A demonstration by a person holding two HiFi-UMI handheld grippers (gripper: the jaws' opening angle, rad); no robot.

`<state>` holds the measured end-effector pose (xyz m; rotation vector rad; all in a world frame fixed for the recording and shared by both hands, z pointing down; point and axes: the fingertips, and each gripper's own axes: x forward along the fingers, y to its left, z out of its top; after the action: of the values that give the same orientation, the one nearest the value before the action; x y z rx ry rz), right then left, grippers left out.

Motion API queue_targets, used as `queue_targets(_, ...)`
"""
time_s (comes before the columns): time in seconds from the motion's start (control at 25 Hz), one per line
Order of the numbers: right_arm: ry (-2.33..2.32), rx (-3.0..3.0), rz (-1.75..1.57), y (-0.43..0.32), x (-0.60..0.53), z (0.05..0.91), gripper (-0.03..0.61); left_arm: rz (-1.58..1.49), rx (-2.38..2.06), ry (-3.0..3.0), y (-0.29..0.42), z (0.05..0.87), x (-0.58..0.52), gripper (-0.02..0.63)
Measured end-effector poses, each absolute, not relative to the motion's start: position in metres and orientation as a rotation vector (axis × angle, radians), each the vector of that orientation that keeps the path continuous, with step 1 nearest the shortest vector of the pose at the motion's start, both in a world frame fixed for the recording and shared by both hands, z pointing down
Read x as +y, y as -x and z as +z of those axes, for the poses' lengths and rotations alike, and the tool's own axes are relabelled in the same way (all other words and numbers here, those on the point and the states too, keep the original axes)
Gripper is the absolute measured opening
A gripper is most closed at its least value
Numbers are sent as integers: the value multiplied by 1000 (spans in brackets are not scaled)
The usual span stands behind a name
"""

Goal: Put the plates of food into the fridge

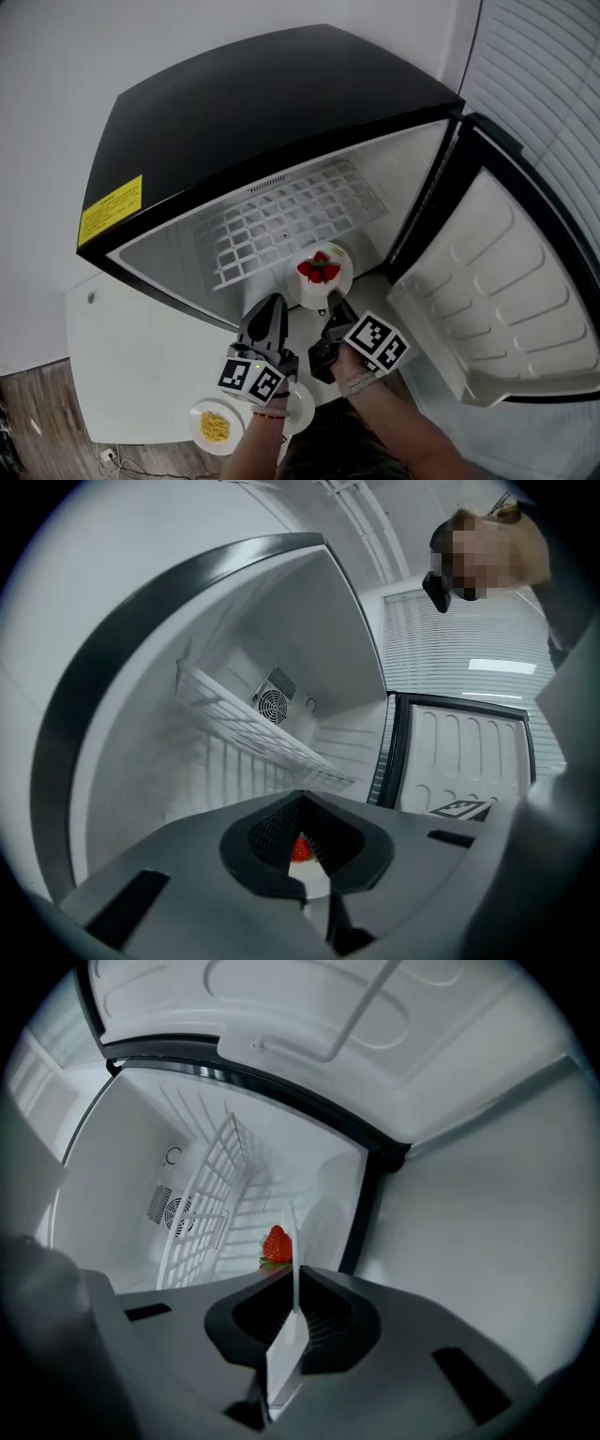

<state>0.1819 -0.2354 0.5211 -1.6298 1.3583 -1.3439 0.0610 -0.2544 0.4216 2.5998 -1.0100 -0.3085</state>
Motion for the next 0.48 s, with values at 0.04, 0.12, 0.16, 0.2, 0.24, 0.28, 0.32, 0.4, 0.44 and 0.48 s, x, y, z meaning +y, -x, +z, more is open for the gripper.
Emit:
queue_targets(0.04,1647,1349,-1333,-187,-240,521,15,-310,-999,-2595,-64,423,-260,6)
queue_targets(0.12,1675,1328,-1316,-196,-251,521,15,-326,-975,-2587,-71,428,-269,6)
queue_targets(0.16,1685,1321,-1310,-200,-257,521,15,-333,-970,-2582,-74,430,-273,6)
queue_targets(0.2,1695,1318,-1305,-202,-262,521,15,-336,-970,-2574,-77,431,-276,6)
queue_targets(0.24,1704,1315,-1302,-204,-268,521,15,-333,-972,-2565,-79,431,-279,6)
queue_targets(0.28,1712,1310,-1299,-207,-272,521,15,-330,-974,-2556,-82,431,-282,6)
queue_targets(0.32,1717,1302,-1296,-209,-277,521,15,-330,-972,-2550,-84,430,-284,6)
queue_targets(0.4,1730,1283,-1286,-216,-285,522,15,-343,-958,-2552,-88,431,-287,6)
queue_targets(0.44,1741,1279,-1278,-220,-289,522,15,-346,-954,-2558,-89,430,-288,6)
queue_targets(0.48,1755,1281,-1269,-223,-293,521,15,-345,-955,-2565,-90,428,-289,6)
